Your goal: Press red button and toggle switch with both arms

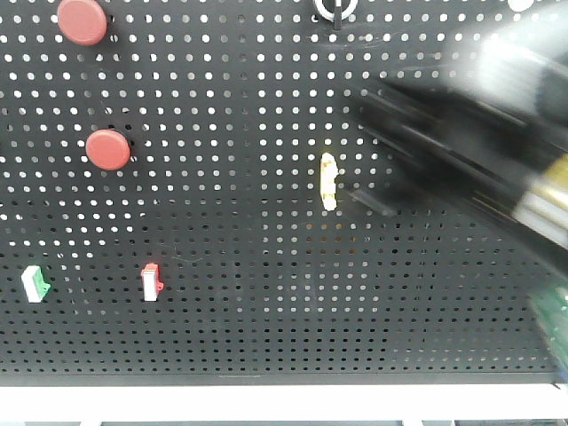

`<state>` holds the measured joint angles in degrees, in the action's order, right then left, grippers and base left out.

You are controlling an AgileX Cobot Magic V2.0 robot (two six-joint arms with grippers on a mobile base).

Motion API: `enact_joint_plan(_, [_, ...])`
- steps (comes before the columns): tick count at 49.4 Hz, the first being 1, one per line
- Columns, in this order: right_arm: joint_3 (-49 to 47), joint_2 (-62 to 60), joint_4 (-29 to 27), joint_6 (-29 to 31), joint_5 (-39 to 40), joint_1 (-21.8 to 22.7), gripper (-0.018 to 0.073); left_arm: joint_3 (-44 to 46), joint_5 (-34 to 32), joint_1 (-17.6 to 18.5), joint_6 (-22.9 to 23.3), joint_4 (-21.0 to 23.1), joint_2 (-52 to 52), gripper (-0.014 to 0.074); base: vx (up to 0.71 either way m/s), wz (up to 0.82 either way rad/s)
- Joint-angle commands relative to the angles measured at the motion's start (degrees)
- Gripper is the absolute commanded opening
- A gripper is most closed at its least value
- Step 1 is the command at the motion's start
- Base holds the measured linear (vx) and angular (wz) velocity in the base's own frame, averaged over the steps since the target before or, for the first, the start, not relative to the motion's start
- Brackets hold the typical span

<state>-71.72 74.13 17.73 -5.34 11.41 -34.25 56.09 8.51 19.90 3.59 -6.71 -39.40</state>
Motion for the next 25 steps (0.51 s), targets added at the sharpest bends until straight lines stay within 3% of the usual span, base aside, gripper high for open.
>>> enact_joint_plan(1, [-7.7,2.2,-0.4,0.0,2.8,-1.2,-0.0003,1.5,-4.4,0.1,0.5,0.4,-0.2,0.0002,0.0,0.0])
enact_joint_plan(13, [-19.2,8.1,-0.3,0.2,-5.0,-1.5,-0.0003,1.5,-4.5,0.1,0.4,0.4,-0.2,0.0002,0.0,0.0])
enact_joint_plan(25, [-21.2,9.0,-0.2,0.4,-6.7,0.6,-0.0003,1.5,-4.5,0.1,0.4,0.4,-0.2,0.0002,0.0,0.0])
